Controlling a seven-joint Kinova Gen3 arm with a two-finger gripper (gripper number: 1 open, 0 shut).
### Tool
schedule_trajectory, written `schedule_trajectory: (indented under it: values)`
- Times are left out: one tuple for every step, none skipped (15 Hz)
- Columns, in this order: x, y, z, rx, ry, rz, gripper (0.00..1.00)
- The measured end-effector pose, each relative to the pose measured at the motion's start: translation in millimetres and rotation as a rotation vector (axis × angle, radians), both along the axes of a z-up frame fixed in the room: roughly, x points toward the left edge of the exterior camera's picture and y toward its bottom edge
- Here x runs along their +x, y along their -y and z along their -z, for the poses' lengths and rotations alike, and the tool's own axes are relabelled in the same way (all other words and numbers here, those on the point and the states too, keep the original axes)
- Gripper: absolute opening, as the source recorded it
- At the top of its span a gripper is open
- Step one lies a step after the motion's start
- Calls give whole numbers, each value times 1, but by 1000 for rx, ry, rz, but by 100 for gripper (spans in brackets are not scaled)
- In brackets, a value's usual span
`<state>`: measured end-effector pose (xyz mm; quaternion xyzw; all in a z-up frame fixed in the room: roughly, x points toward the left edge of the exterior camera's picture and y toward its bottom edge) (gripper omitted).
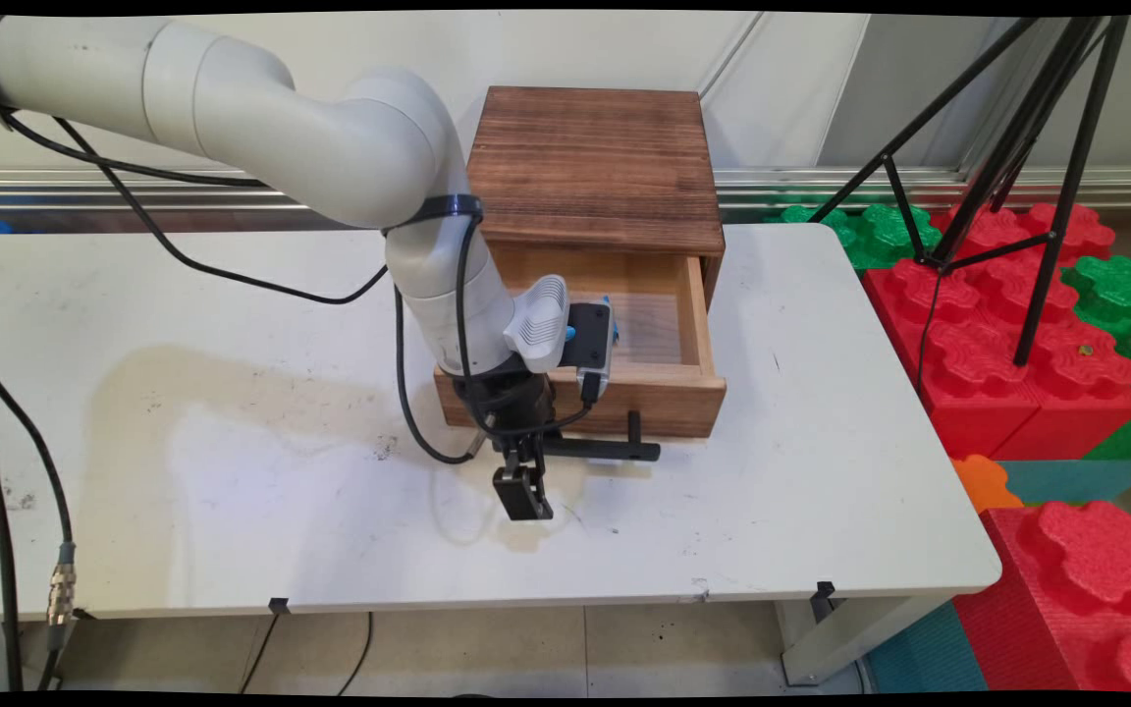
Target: Open the drawer
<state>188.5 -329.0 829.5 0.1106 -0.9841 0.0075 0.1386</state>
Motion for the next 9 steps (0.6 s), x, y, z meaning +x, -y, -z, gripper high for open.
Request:
schedule_trajectory:
  values:
    - [0, -1, 0, 1, -2, -2, 100]
    - [0, -2, 0, 2, -3, -3, 100]
    - [-1, -3, 0, 2, -4, -4, 100]
    - [-1, -4, 0, 4, -5, -5, 100]
    - [-1, -5, 0, 5, -6, -6, 100]
    - [-2, -6, -1, 6, -7, -7, 100]
    - [-2, -8, -1, 7, -8, -8, 100]
    - [-2, -9, -1, 7, -10, -9, 100]
    - [-2, -10, -1, 7, -10, -10, 100]
